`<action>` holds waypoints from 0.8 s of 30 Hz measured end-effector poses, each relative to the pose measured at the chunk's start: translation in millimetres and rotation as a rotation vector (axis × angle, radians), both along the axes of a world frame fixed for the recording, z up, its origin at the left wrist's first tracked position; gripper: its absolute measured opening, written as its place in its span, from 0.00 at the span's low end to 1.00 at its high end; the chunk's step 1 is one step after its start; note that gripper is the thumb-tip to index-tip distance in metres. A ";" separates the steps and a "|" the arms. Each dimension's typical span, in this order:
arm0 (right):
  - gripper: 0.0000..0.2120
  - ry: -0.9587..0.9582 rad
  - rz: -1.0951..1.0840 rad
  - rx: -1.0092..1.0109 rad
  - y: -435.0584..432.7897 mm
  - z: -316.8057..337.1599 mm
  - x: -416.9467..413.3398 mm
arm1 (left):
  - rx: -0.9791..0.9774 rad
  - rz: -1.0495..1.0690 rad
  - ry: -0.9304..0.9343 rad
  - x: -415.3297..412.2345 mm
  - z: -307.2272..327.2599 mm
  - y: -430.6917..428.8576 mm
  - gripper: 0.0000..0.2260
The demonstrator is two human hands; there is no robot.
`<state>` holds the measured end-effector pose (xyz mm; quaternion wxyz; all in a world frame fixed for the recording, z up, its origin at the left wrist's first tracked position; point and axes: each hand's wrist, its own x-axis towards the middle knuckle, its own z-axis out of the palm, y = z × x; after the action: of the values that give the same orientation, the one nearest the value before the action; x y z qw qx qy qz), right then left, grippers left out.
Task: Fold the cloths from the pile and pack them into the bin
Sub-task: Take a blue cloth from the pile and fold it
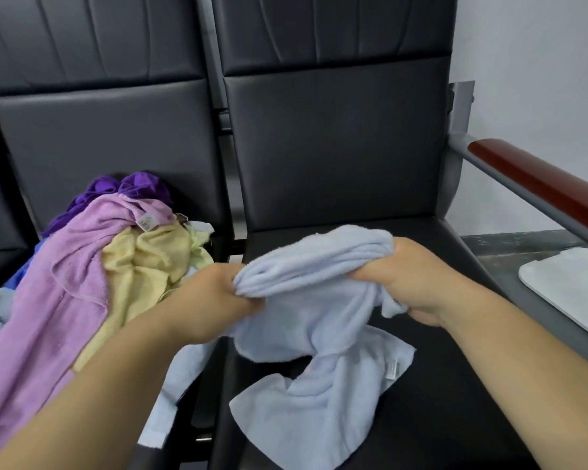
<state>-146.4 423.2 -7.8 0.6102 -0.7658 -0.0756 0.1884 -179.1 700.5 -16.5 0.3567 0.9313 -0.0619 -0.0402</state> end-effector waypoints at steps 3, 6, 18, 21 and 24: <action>0.16 0.080 0.173 0.102 -4.1 0.7 -2.1 | -0.517 0.056 -0.030 -1.8 7.0 -2.4 0.07; 0.12 -0.128 0.218 -0.454 -2.6 -0.4 0.4 | -0.645 0.149 -0.089 -1.3 15.7 -9.4 0.03; 0.16 -0.117 0.047 0.072 -23.3 94.8 -18.0 | -0.141 0.034 -0.219 0.2 98.0 -10.9 0.03; 0.14 -0.303 0.074 -0.498 -27.9 122.2 -19.3 | -0.344 0.093 -0.249 1.4 122.5 -17.6 0.03; 0.08 -0.399 -0.045 -0.710 -27.2 144.1 -21.0 | -0.404 0.001 -0.227 -5.2 143.8 -23.0 0.10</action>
<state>-167.5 396.0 136.3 0.2851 -0.9519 -0.1061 0.0372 -184.3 677.5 127.4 0.5265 0.8397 -0.1081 0.0781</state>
